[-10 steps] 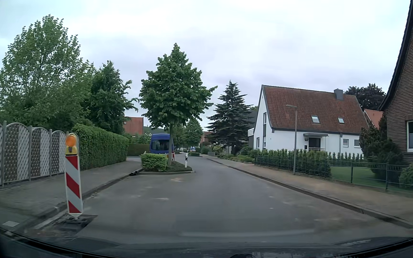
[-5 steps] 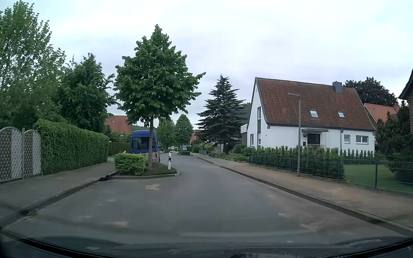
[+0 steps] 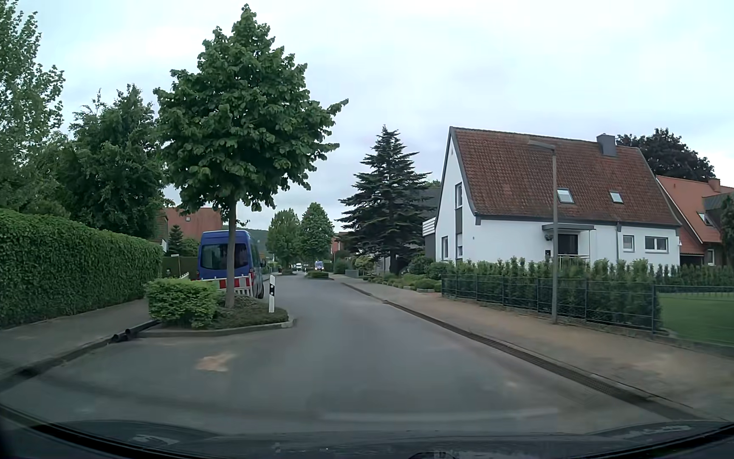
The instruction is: Follow the waypoints while adhering to traffic rules and regulations
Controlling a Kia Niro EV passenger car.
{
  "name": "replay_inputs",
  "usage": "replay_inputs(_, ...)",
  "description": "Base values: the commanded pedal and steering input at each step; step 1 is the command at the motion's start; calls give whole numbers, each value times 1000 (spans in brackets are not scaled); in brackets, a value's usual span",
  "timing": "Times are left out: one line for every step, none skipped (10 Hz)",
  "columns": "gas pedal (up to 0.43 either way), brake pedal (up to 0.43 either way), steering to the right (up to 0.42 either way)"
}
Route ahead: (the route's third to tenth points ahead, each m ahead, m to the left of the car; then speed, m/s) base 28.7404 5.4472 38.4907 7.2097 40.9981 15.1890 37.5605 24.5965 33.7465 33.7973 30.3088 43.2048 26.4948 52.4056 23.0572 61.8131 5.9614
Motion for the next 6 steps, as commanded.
replay_inputs(138, 0, 4)
replay_inputs(138, 0, 4)
replay_inputs(138, 0, -3)
replay_inputs(138, 0, -7)
replay_inputs(138, 0, -11)
replay_inputs(138, 0, -16)
